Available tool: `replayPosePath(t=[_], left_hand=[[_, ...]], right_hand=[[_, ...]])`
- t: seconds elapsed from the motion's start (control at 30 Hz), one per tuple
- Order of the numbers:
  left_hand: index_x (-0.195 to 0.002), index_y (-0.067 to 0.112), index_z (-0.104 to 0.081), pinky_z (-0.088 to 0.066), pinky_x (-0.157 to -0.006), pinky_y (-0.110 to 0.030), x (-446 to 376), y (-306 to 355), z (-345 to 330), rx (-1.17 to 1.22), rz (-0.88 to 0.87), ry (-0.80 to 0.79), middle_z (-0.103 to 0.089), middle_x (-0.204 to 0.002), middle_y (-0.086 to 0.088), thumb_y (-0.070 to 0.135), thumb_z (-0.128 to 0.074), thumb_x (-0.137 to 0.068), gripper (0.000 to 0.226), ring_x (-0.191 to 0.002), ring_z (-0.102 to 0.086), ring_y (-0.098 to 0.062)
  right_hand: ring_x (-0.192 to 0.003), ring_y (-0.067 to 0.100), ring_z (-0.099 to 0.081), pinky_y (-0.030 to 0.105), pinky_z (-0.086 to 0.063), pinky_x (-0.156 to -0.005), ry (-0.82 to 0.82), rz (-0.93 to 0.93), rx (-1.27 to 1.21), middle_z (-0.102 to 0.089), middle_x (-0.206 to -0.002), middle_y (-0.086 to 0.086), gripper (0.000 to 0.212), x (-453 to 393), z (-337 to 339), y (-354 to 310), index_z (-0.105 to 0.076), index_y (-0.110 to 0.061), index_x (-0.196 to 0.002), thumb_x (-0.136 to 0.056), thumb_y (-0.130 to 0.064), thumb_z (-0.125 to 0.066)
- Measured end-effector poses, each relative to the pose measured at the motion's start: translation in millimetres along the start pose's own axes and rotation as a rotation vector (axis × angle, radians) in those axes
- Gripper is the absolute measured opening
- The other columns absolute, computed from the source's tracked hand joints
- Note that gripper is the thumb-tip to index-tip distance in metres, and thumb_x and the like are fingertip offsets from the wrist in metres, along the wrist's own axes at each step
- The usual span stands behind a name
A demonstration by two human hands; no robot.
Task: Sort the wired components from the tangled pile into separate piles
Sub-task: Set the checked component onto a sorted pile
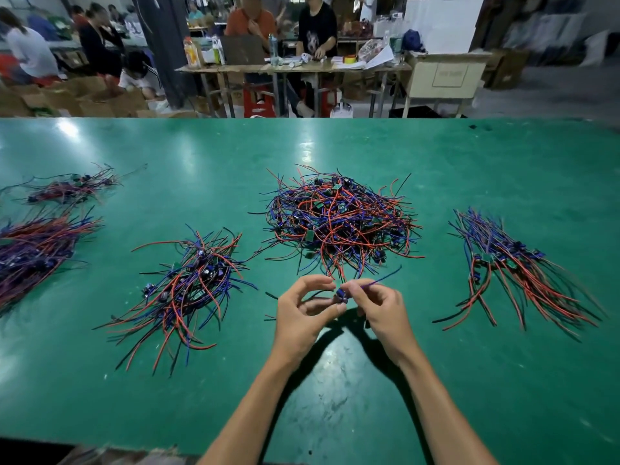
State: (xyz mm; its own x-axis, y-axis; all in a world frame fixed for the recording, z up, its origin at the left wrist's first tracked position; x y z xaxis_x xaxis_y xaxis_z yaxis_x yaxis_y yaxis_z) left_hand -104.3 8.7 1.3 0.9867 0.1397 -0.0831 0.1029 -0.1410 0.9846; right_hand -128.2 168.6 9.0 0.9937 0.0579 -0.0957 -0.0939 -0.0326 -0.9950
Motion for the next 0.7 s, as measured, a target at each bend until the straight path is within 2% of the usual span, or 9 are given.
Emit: replayPosePath(t=[0.13,0.3,0.47,0.53,0.6,0.67,0.7], left_hand=[[-0.101,0.01,-0.071,-0.061,-0.084,-0.034,2.8,-1.4,2.9,-0.028,0.021,0.061,-0.077,-0.098,-0.005,-0.005,-0.086,-0.071,0.037,-0.087,-0.076,-0.024],[-0.097,0.008,-0.073,-0.061,-0.085,-0.041,4.4,1.4,2.9,-0.015,0.014,0.09,-0.078,-0.096,-0.008,-0.006,-0.084,-0.074,0.03,-0.087,-0.076,-0.026],[-0.097,0.007,-0.073,-0.06,-0.085,-0.031,-10.9,44.5,46.4,-0.052,-0.172,0.249,-0.078,-0.097,-0.007,-0.005,-0.08,-0.078,0.023,-0.089,-0.076,-0.024],[-0.096,0.009,-0.073,-0.059,-0.079,-0.025,-23.2,72.9,90.0,-0.144,-0.276,0.396,-0.078,-0.094,-0.006,0.0,-0.081,-0.081,0.019,-0.083,-0.072,-0.016],[-0.095,0.012,-0.074,-0.058,-0.08,-0.025,-29.9,94.9,135.1,-0.27,-0.328,0.555,-0.076,-0.089,-0.003,0.005,-0.08,-0.083,0.015,-0.079,-0.07,-0.01],[-0.094,0.014,-0.075,-0.058,-0.084,-0.031,-34.8,100.1,172.5,-0.471,-0.258,0.667,-0.075,-0.088,-0.002,0.01,-0.08,-0.084,0.012,-0.082,-0.072,-0.014],[-0.095,0.015,-0.077,-0.057,-0.086,-0.034,-38.6,95.4,185.9,-0.592,-0.158,0.67,-0.076,-0.091,-0.003,0.013,-0.08,-0.083,0.012,-0.088,-0.073,-0.021]], right_hand=[[-0.054,0.008,-0.04,0.015,-0.039,-0.052,0.094,0.023,-0.091,-0.075,-0.077,0.01,0.017,-1.1,8.4,2.9,-0.077,-0.013,-0.091,-0.095,-0.024,-0.065],[-0.057,0.014,-0.039,0.016,-0.038,-0.051,0.105,0.019,-0.089,-0.076,-0.078,0.009,0.024,-0.5,7.5,2.6,-0.078,-0.017,-0.095,-0.091,-0.038,-0.066],[-0.05,0.005,-0.046,0.013,-0.047,-0.049,0.064,0.022,-0.127,-0.073,-0.079,0.018,0.033,-0.5,4.1,1.7,-0.076,-0.016,-0.102,-0.09,-0.044,-0.062],[-0.049,0.007,-0.047,0.013,-0.048,-0.047,0.035,0.01,-0.114,-0.073,-0.079,0.019,0.034,-1.6,2.3,3.7,-0.077,-0.017,-0.101,-0.091,-0.045,-0.06],[-0.051,0.009,-0.049,0.013,-0.047,-0.048,0.027,-0.001,-0.109,-0.072,-0.079,0.02,0.034,-2.8,2.7,6.3,-0.078,-0.017,-0.098,-0.091,-0.045,-0.06],[-0.053,0.009,-0.051,0.014,-0.047,-0.047,0.026,-0.009,-0.11,-0.073,-0.078,0.02,0.034,-3.5,2.9,7.9,-0.078,-0.018,-0.095,-0.091,-0.045,-0.06],[-0.052,0.009,-0.052,0.014,-0.046,-0.047,0.025,-0.012,-0.103,-0.073,-0.078,0.018,0.033,-3.3,2.6,8.3,-0.079,-0.019,-0.094,-0.091,-0.046,-0.06]])
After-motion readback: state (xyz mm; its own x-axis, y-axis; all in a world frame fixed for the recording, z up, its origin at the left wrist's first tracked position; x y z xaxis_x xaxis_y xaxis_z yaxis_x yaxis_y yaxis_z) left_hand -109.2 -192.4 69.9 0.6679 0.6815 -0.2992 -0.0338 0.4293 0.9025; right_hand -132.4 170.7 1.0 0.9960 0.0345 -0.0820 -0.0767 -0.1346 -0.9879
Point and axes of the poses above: each hand's wrist, its own x-axis away from the middle knuckle, its own z-axis out of the back of the hand, y = z × x, the point moved 7 cm from there along -x, towards the middle knuckle
